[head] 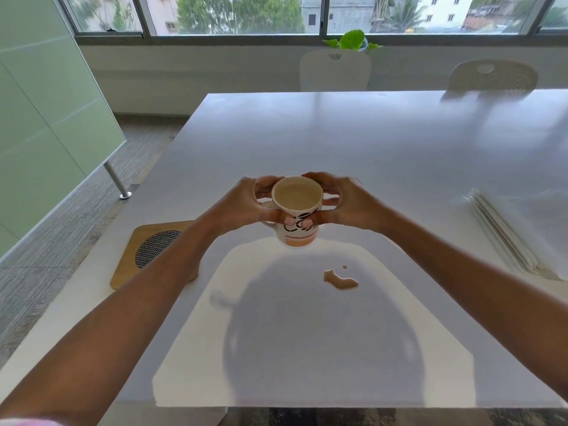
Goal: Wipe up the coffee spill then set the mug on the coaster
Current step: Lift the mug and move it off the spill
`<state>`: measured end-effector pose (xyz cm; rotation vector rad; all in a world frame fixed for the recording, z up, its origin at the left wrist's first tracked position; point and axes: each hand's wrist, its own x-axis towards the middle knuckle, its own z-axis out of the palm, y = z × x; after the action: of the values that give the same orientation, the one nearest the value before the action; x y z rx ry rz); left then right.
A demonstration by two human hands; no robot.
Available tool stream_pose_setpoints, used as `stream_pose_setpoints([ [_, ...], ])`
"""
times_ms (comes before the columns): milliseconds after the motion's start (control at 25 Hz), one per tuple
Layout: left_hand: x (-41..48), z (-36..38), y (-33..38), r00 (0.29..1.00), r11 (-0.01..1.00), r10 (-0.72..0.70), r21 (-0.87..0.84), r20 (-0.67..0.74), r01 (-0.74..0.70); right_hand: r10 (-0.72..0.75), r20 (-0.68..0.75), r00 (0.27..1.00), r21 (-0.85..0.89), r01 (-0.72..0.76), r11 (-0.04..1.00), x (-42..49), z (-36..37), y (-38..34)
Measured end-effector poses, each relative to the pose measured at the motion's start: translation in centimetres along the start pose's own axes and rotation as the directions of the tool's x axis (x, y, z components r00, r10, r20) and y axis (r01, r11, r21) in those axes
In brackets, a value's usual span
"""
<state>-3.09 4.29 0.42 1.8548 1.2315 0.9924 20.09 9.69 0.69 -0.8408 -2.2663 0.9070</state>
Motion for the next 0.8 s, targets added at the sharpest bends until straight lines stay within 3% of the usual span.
stream_pose_setpoints([
  [800, 3.0, -3.2, -4.0, 0.993, 0.994, -0.108, -0.020, 0.045, 0.109, 0.007, 0.010, 1.000, -0.048, -0.006, 0.999, 5.8, 1.9, 2.6],
])
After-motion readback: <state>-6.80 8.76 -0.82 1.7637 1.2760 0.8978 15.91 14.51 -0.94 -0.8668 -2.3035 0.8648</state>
